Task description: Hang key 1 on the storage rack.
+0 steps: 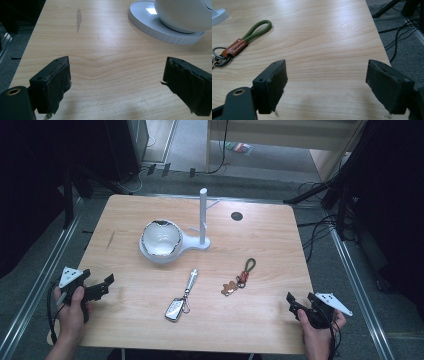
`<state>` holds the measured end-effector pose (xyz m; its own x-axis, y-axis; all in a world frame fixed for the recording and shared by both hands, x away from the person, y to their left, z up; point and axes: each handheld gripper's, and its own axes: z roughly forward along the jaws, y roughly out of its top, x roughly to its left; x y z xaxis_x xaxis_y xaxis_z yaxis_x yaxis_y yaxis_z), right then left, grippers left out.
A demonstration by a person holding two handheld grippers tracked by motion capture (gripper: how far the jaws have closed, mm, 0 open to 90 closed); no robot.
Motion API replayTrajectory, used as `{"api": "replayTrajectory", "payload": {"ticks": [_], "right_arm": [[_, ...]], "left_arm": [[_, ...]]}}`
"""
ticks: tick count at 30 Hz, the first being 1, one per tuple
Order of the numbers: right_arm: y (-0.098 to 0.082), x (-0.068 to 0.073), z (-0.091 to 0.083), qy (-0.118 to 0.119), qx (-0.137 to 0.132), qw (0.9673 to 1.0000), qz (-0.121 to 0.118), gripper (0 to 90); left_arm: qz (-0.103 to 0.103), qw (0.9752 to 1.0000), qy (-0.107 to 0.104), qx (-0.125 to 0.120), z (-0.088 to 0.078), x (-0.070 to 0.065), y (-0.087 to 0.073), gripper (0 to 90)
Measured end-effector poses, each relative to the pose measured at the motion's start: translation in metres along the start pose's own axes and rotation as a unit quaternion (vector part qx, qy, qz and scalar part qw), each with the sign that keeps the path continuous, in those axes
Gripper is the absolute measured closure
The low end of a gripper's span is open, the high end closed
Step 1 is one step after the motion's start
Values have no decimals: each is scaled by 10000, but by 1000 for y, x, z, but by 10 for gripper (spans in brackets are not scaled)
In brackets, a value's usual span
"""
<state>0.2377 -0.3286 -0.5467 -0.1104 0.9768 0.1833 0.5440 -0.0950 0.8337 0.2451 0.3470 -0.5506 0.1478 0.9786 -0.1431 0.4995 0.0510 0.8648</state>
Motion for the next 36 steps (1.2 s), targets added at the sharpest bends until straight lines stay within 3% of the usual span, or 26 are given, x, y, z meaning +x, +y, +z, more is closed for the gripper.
{"api": "replayTrajectory", "payload": {"ticks": [7, 11, 14, 17, 19, 27, 36], "right_arm": [[1, 4, 0, -100, -14, 9998, -192, 217], [7, 6, -1, -29, -31, 10000, -80, 235], [15, 13, -1, -129, 25, 9998, -136, 246], [20, 19, 0, -92, 129, 9995, -259, 242], [25, 29, 4, -85, 392, 9979, -518, 245], [39, 54, 13, 43, 815, 9930, -858, 269], [60, 67, 21, -81, 994, 9912, -876, 285]], "left_arm": [[-14, 10000, -1, -10, 0, 0, 0, 81], [-27, 10000, -34, -23, -1, 1, 0, 80], [-69, 10000, -15, -26, 0, 1, 0, 80], [-21, 10000, 35, -32, 0, 0, 0, 81], [21, 10000, 57, -17, 0, -1, 0, 81], [18, 10000, 22, -10, 0, -1, 0, 81], [-24, 10000, -6, 22, 1, 1, 0, 81]]}}
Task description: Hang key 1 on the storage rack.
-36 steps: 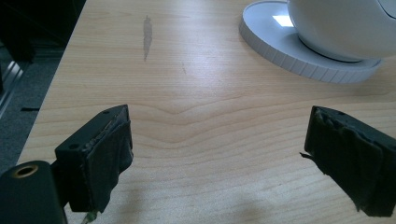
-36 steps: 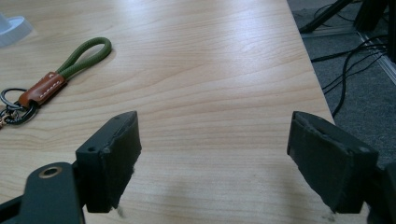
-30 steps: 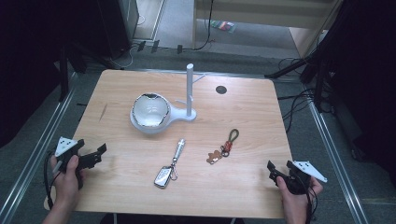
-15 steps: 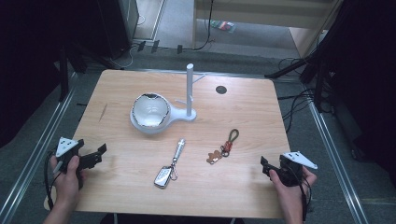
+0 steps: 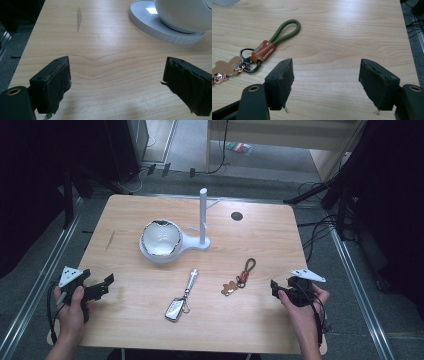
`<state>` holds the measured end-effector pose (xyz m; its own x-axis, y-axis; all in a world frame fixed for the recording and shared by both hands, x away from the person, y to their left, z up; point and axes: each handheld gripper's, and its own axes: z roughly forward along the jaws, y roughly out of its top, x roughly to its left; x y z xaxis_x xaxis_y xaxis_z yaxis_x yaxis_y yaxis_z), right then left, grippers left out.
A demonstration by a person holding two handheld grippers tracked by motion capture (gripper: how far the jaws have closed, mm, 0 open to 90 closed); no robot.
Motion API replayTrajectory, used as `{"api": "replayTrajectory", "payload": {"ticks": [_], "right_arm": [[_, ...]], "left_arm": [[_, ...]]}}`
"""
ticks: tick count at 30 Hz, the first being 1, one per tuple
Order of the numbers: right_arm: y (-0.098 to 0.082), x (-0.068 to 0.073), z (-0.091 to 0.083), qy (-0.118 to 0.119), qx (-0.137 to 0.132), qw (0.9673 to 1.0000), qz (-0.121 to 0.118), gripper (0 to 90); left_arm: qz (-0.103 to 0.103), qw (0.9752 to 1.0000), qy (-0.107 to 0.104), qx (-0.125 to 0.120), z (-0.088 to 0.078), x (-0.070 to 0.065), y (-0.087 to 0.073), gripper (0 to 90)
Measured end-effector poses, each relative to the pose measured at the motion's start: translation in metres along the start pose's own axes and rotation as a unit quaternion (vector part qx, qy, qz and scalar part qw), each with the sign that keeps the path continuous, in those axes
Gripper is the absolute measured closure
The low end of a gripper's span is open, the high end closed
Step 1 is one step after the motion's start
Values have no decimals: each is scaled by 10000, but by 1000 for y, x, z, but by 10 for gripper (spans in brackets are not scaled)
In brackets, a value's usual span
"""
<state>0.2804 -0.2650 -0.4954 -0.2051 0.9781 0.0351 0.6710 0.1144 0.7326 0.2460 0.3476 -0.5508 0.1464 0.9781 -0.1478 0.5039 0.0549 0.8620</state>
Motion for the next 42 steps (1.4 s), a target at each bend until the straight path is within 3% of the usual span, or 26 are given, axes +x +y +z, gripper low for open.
{"api": "replayTrajectory", "payload": {"ticks": [4, 7, 12, 13, 17, 24, 42], "right_arm": [[10, 2, 3, 15, 189, 9998, -28, 289], [21, 6, 6, 26, 445, 9988, -211, 292], [28, 8, 11, 66, 608, 9979, -216, 307], [31, 9, 15, 151, 741, 9969, -232, 319], [34, 13, 23, 106, 935, 9952, -261, 320], [40, 18, 35, 50, 1153, 9930, -239, 325], [64, 35, 59, 110, 1795, 9832, -297, 345]], "left_arm": [[-11, 10000, -6, 0, 0, 0, 0, 80], [-27, 10000, -14, 9, 0, 0, 0, 81], [-35, 10000, -17, 14, 0, 1, 0, 81], [-53, 10000, -19, 1, 0, 1, 0, 81], [-70, 10000, -21, 11, 0, 1, 0, 81], [-72, 10000, -18, 19, 0, 1, 0, 81], [-86, 10000, -36, 13, 0, 2, 0, 80]]}}
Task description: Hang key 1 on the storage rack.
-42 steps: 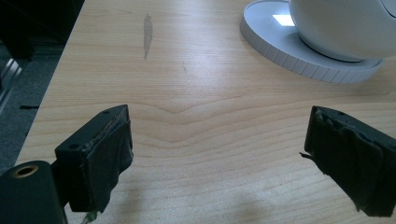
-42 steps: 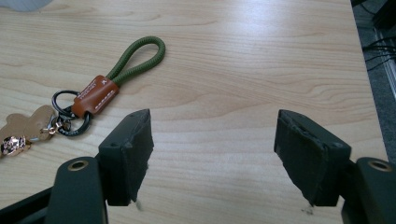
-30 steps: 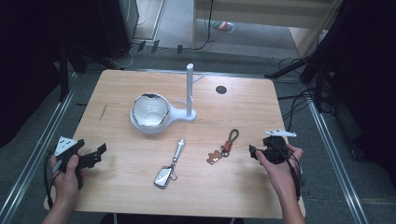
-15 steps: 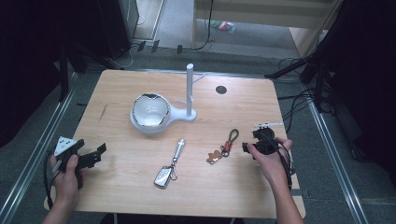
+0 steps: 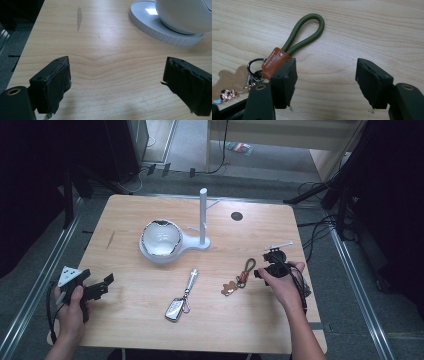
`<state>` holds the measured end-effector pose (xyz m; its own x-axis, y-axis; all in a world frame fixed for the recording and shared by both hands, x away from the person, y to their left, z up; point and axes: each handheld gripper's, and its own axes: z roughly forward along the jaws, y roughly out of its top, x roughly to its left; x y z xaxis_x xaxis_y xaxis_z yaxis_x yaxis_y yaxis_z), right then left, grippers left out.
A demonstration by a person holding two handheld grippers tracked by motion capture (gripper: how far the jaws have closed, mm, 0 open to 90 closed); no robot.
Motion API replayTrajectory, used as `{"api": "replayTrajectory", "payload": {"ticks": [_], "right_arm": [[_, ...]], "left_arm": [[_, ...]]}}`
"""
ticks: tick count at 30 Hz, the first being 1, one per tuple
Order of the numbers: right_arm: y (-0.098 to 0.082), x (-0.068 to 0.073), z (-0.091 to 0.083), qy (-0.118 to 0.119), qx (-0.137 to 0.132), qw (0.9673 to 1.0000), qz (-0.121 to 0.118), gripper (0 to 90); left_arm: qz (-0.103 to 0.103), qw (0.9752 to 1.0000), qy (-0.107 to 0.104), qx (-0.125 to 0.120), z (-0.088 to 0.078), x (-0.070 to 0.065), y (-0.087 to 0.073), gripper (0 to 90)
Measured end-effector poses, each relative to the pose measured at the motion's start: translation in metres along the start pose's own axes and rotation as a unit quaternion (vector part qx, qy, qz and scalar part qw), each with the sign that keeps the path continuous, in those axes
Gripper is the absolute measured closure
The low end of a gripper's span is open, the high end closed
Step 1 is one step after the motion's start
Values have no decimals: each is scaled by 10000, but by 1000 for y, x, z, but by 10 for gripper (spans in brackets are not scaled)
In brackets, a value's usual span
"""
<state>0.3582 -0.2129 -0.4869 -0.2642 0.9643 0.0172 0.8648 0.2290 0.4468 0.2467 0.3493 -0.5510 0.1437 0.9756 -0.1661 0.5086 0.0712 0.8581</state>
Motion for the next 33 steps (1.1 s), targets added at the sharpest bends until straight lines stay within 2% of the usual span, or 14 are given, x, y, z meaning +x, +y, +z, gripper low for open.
{"api": "replayTrajectory", "payload": {"ticks": [3, 6, 11, 14, 20, 25, 33], "right_arm": [[3, 2, 2, -22, 7, 10000, -16, 362], [5, 3, 3, 1, 94, 9999, 79, 382], [11, 7, 5, 145, 220, 9992, 289, 433], [14, 10, 6, 209, 323, 9988, 302, 452], [19, 19, 11, 312, 455, 9977, 398, 470], [22, 28, 17, 317, 535, 9966, 538, 529], [24, 39, 21, 365, 726, 9950, 586, 546]], "left_arm": [[-4, 10000, 1, 0, 0, 0, 0, 80], [-1, 10000, -17, 4, 0, 0, 0, 81], [1, 10000, -7, 13, 0, 0, 0, 81], [-3, 10000, -12, 14, 0, 0, 0, 81], [-8, 10000, -18, 15, 0, 0, 0, 81], [-18, 10000, -37, 24, 0, 1, 0, 80], [-38, 10000, -43, 21, 1, 1, 0, 80]]}}
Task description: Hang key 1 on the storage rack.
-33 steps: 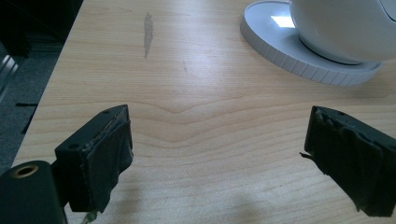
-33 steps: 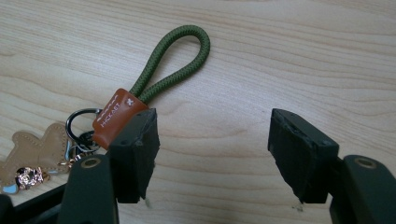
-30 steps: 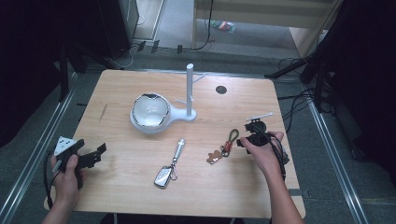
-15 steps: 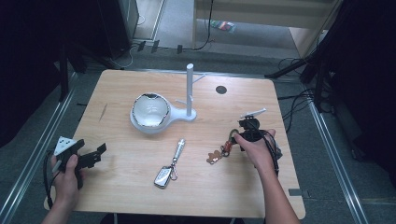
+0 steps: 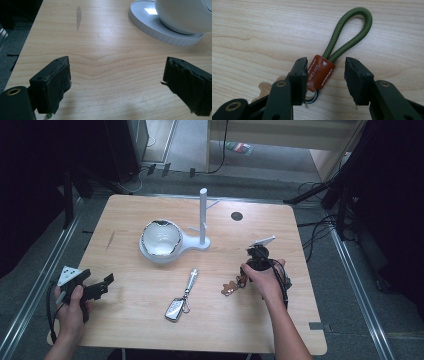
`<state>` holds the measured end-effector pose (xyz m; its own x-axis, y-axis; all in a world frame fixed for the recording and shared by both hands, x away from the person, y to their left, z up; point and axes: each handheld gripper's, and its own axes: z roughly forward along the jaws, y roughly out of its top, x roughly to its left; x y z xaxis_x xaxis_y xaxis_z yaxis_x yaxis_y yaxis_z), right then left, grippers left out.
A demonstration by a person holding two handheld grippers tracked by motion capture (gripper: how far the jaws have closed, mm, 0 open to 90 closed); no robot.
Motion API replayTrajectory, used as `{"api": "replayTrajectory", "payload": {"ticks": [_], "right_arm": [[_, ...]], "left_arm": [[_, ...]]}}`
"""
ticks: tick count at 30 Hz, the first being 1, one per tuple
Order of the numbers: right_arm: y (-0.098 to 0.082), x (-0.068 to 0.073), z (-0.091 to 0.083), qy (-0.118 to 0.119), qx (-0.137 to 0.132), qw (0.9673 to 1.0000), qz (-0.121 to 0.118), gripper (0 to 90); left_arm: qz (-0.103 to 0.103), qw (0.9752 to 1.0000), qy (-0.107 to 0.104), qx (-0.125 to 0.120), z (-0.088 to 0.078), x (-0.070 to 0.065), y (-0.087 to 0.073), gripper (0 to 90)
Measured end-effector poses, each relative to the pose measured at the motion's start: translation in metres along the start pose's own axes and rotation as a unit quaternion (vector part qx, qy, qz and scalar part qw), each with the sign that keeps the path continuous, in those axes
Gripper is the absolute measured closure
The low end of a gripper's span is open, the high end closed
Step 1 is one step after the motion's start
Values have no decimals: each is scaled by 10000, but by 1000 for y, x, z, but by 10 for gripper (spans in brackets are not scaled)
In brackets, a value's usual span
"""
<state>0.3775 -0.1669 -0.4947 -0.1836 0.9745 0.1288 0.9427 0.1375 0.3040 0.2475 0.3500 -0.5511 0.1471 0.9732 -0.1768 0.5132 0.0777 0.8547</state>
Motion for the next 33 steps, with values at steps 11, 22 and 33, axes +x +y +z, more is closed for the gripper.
{"api": "replayTrajectory", "payload": {"ticks": [11, 22, 33], "right_arm": [[2, 4, 2, -3, 150, 9988, 465, 566], [3, 10, 10, -122, 286, 9984, 477, 609], [2, 13, 14, -386, 374, 9981, 297, 687]], "left_arm": [[-9, 10000, -2, 31, 0, 1, 0, 80], [-15, 10000, 3, 51, 0, 1, 0, 81], [-10, 10000, 15, 55, 1, 0, 0, 80]]}}
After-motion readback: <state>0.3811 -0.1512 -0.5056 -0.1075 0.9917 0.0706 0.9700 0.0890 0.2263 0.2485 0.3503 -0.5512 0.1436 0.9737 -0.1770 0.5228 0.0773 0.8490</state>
